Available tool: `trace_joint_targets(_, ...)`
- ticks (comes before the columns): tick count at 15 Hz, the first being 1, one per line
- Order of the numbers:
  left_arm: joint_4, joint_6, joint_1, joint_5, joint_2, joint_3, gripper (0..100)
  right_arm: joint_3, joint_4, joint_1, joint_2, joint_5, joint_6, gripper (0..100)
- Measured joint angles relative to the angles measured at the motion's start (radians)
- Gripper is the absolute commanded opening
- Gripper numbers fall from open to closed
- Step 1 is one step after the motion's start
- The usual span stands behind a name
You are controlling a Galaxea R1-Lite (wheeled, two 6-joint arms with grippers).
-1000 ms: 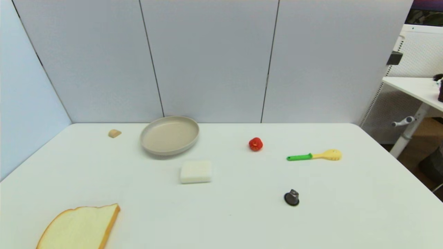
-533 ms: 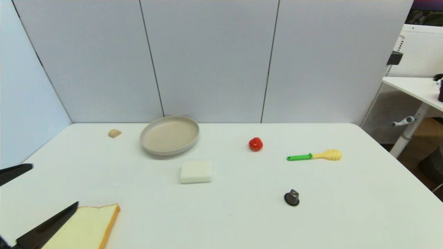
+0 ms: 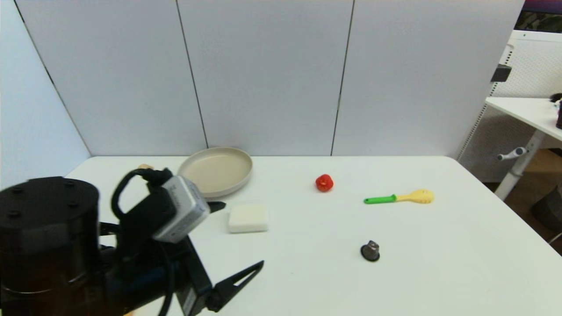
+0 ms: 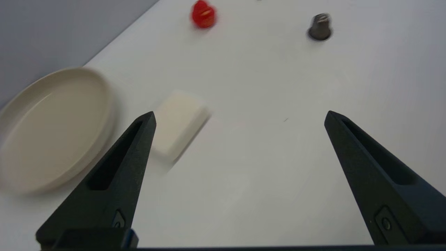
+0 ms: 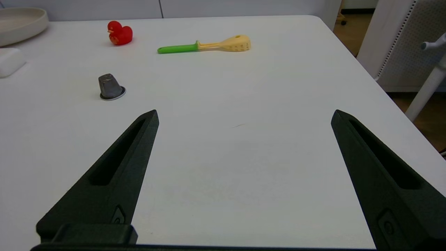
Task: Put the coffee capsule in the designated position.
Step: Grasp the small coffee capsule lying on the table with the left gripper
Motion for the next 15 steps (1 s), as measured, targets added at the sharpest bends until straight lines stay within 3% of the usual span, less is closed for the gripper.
trace_joint_targets(4, -0.225, -0.016, -0.093, -0.053, 0.241, -0.013, 100, 0.0, 0.0, 0.0, 0.0, 0.0, 0.0, 100)
trace_joint_targets(10, -0.542, -0.093, -0.146, -0.072, 0.563, -0.095, 100, 0.0, -0.001, 0.0, 0.0, 0.0, 0.0, 100)
trace_joint_targets(15, -0.555, -0.207, -0.195, -0.057, 0.721, -0.291, 100, 0.0, 0.0, 0.0, 0.0, 0.0, 0.0, 100)
